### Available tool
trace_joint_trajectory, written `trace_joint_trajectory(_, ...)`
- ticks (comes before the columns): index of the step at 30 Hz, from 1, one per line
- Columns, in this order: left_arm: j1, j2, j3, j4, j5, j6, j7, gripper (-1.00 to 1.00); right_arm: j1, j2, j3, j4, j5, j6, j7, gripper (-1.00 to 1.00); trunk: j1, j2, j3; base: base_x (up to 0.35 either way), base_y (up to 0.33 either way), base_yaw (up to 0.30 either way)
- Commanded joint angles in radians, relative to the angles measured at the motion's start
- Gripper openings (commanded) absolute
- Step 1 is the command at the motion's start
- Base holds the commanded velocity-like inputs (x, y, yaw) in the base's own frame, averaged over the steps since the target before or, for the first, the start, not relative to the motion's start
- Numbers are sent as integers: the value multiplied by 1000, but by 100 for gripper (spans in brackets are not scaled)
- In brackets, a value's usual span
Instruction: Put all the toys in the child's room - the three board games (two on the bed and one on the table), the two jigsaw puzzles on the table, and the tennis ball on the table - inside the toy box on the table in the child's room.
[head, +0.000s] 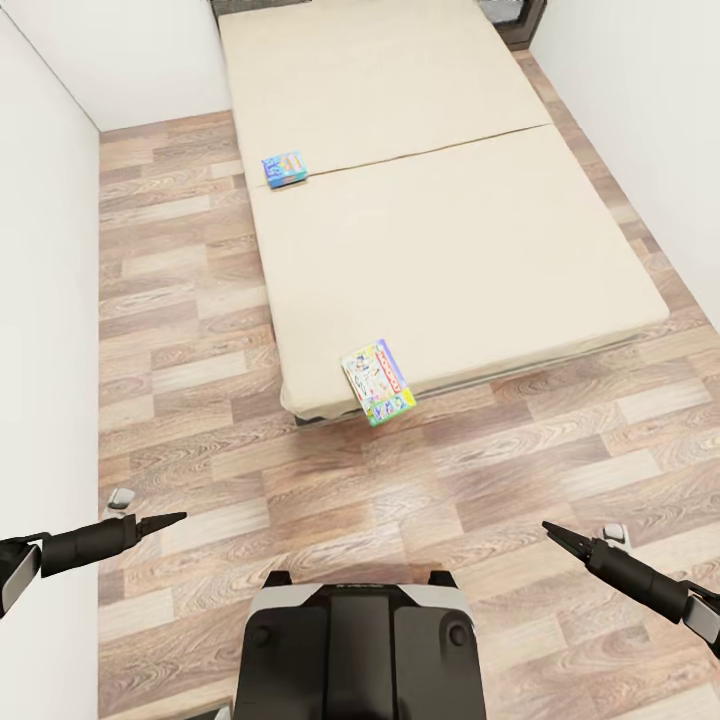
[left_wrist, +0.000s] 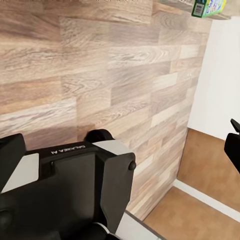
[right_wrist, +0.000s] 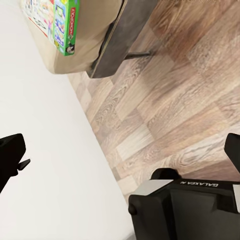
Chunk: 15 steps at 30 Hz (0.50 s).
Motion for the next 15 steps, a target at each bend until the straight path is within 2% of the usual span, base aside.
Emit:
trace_joint_trajectory(1, 0, 0, 1, 0, 1, 10, -3, 100, 0, 0, 9, 0, -9, 11, 3, 100, 1, -1, 1, 0, 0, 0)
trace_joint_trajectory(13, 0, 2, 2, 0, 1, 12, -3, 100, -1, -3, 8, 1, -10, 11, 4, 100, 1, -1, 20, 0, 0, 0)
trace_joint_trajectory(15, 0, 2, 2, 0, 1, 12, -2, 100, -1, -3, 9, 1, -10, 10, 4, 100, 8, -15, 17, 0, 0, 0)
